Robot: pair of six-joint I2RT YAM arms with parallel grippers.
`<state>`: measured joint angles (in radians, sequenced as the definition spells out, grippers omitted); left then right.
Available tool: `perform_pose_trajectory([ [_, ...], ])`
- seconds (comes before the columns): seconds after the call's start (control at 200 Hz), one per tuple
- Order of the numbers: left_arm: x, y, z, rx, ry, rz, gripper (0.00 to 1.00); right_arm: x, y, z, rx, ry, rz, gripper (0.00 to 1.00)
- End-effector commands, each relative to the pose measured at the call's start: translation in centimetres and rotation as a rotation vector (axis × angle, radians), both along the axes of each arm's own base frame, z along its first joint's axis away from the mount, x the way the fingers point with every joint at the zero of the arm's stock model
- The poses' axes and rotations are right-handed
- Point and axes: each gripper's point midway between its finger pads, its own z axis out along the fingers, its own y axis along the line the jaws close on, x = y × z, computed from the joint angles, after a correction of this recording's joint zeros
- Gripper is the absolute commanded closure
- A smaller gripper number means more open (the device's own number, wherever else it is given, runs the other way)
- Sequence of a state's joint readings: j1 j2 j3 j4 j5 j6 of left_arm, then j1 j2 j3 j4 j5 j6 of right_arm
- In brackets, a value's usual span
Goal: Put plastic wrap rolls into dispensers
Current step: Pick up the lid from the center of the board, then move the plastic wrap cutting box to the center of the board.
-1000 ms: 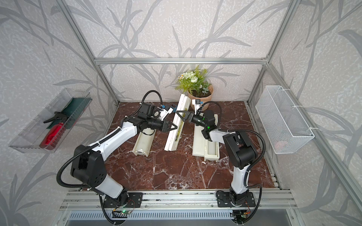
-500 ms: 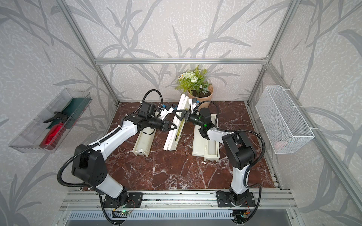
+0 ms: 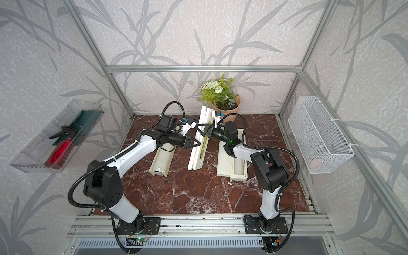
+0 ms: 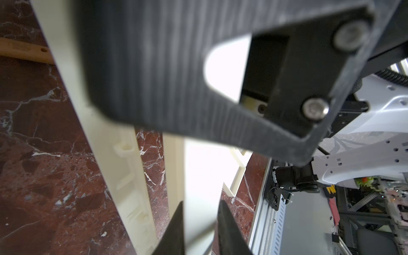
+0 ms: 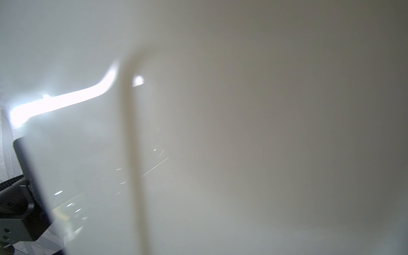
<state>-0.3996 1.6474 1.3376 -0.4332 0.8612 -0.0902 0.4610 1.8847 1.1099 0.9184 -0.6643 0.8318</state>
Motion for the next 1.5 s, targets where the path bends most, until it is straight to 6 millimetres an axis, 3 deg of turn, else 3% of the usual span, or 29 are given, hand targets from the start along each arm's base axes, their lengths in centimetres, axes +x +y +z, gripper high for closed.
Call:
perform_pose_trajectory([
  [0.0,0.9,0.0,1.8,-0.006,-0.07,0.014,0.67,-1.0,0.6,2.4,0.009,-0.081,0.036,0.28],
  [0.1,1.8,0.9,2.0,0.019,-0.088,0.063,0.52,-0.8,0.5,2.2,0.006,-0.071,0.025,0.29],
  [0.185,3.1,2.9,4.0,0.049,-0.169,0.156,0.42,-0.4,0.2,1.5,-0.02,-0.039,0.004,0.29],
  [0.255,4.9,6.8,5.5,0.137,-0.243,0.322,0.34,0.2,-0.4,0.9,-0.063,0.005,-0.035,0.3],
  [0.335,6.9,13.1,5.6,0.293,-0.251,0.529,0.35,0.5,-1.0,-0.3,-0.125,0.071,-0.068,0.3],
  [0.425,7.5,19.3,3.3,0.449,-0.162,0.678,0.36,0.6,-1.3,-0.8,-0.192,0.122,-0.086,0.3],
  [0.495,7.5,23.3,0.3,0.584,-0.077,0.762,0.38,0.7,-1.4,-1.1,-0.228,0.159,-0.093,0.3],
  [0.62,7.1,28.0,-4.6,0.717,0.102,0.856,0.46,0.6,-1.7,-1.8,-0.282,0.22,-0.104,0.3],
  [0.695,7.3,28.8,-6.7,0.719,0.177,0.859,0.47,0.5,-1.8,-1.9,-0.297,0.243,-0.105,0.3],
  [1.0,7.9,28.0,-12.5,0.661,0.334,0.782,0.55,-0.6,-1.3,-3.1,-0.331,0.281,-0.069,0.3],
  [1.16,8.0,26.2,-13.8,0.58,0.377,0.71,0.63,-0.8,-1.0,-3.7,-0.333,0.294,-0.052,0.3],
  [1.39,6.7,24.5,-15.6,0.508,0.439,0.664,0.7,-0.8,-0.8,-3.9,-0.341,0.297,-0.042,0.3],
  [1.495,5.9,22.8,-16.1,0.474,0.474,0.616,0.82,-0.8,-0.7,-4.1,-0.345,0.309,-0.032,0.3],
])
